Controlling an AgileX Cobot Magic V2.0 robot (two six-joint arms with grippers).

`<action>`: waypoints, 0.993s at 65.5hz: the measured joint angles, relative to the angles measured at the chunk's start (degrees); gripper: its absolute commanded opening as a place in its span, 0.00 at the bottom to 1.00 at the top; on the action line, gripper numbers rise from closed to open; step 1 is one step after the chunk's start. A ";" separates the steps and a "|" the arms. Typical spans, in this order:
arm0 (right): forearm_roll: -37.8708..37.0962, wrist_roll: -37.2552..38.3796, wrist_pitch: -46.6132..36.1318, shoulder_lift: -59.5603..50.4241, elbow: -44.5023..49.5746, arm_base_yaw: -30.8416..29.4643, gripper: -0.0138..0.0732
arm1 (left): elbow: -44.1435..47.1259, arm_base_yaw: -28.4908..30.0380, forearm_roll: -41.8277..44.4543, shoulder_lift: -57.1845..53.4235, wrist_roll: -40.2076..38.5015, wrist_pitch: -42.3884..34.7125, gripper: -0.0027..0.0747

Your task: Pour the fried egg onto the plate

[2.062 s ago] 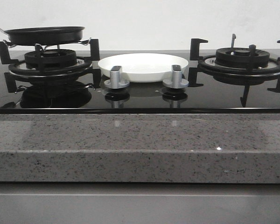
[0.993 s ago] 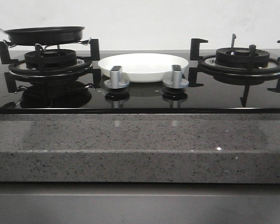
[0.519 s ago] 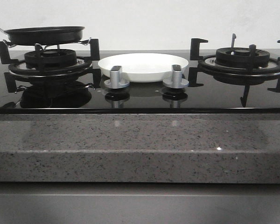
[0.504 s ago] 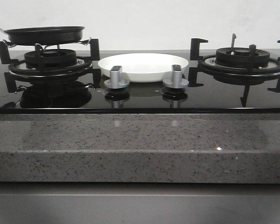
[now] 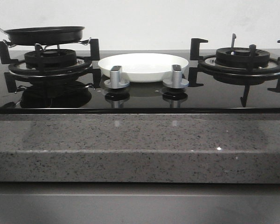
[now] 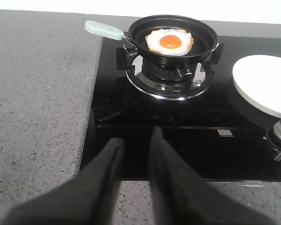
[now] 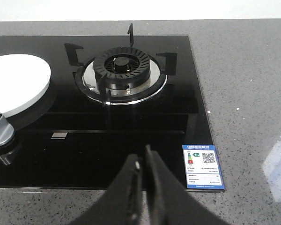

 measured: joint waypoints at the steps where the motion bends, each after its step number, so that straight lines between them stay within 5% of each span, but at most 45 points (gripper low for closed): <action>1: 0.00 0.00 0.00 0.00 0.00 0.00 0.50 | 0.00 0.00 -0.01 0.00 0.00 -0.12 0.56; 9: 0.00 0.00 -0.12 0.00 0.00 0.00 0.67 | 0.00 0.00 0.02 0.00 0.00 -0.92 0.61; 31: 7.81 0.00 0.72 1.77 -0.93 0.00 0.67 | 0.00 0.00 0.12 0.00 0.00 -1.30 0.60; 65: 30.44 -24.49 13.04 27.56 -16.68 3.00 0.66 | 0.00 0.00 0.12 0.00 0.00 -1.34 0.60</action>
